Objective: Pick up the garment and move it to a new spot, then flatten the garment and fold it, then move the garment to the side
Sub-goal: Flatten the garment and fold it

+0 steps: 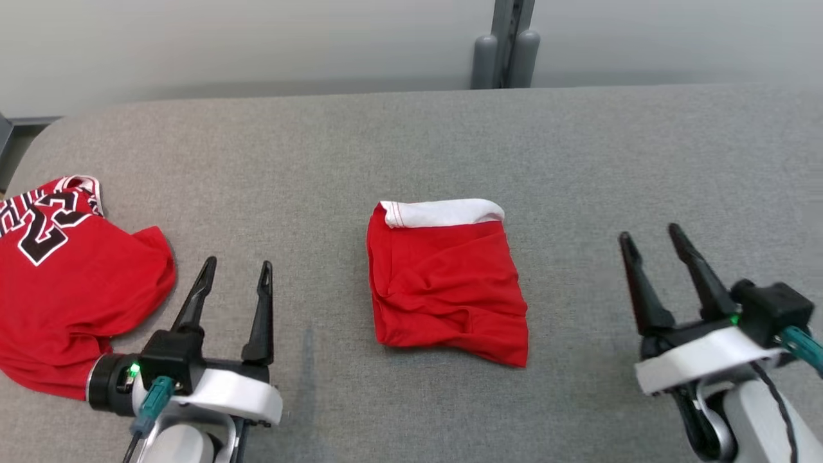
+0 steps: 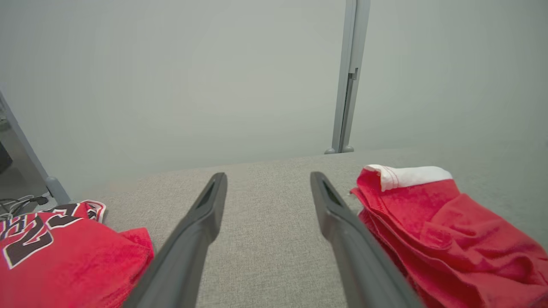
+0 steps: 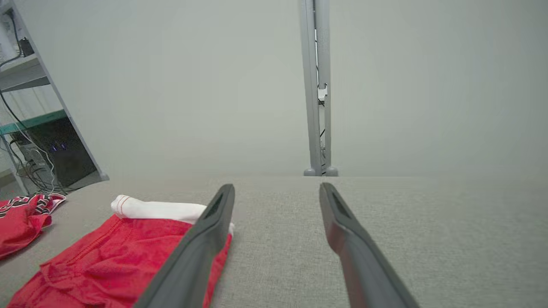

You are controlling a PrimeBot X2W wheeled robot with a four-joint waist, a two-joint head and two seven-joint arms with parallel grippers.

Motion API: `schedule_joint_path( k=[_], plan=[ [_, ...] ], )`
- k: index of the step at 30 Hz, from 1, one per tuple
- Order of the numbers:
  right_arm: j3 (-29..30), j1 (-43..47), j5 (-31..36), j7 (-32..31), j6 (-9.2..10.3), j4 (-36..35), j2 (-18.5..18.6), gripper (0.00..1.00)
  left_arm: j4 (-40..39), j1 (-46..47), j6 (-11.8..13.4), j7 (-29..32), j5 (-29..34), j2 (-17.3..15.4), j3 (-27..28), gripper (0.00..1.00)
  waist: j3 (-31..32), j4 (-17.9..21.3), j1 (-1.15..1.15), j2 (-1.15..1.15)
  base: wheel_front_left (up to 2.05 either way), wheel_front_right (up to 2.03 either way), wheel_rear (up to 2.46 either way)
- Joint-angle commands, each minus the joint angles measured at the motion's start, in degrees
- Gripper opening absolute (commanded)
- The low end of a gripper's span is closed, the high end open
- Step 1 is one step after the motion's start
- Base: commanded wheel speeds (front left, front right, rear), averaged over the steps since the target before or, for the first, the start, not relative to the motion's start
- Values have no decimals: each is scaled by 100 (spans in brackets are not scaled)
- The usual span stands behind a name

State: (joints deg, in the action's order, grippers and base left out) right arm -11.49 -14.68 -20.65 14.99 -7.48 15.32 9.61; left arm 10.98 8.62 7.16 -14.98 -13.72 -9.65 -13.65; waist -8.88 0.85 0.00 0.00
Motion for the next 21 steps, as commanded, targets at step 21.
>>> schedule_joint_path(
  k=[21],
  plan=[
    [1069,1602,704,-832,-2,-1166,-182,100,-231,-962,205,198,-160,-243,23,100,928,63,0,0,0,0,0]
  ],
)
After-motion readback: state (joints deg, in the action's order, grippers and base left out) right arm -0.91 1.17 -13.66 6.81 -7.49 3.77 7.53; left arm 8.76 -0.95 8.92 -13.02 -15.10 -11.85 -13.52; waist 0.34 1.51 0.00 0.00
